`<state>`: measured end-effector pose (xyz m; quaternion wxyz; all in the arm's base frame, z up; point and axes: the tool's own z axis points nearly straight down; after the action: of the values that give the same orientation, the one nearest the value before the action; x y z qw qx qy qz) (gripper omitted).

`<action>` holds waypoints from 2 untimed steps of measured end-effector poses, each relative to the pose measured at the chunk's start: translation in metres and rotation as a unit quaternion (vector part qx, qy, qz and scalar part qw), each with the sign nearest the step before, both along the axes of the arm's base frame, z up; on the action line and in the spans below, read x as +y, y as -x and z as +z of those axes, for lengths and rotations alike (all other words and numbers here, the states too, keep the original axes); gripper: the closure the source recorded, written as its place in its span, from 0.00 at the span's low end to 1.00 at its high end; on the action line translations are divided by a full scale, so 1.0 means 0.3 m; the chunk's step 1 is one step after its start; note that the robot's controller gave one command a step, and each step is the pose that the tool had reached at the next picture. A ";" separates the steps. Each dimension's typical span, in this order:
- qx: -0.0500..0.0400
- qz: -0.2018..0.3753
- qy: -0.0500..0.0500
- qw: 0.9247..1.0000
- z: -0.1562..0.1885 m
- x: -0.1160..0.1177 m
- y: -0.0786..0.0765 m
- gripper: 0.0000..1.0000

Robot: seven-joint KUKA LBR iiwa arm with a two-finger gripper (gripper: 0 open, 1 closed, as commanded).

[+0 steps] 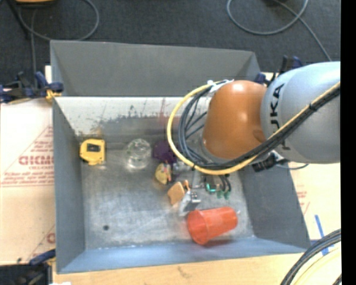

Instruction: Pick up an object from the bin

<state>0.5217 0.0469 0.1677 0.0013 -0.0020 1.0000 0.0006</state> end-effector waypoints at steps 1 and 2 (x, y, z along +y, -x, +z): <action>-0.005 0.022 0.000 1.000 -0.134 -0.081 -0.035 0.00; 0.012 0.014 0.000 1.000 -0.301 -0.127 -0.108 1.00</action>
Offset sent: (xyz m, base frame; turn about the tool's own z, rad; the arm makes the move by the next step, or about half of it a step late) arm 0.0327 -0.0384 -0.0977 -0.0272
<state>0.5541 0.0087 0.0773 -0.0103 -0.0160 0.9998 0.0008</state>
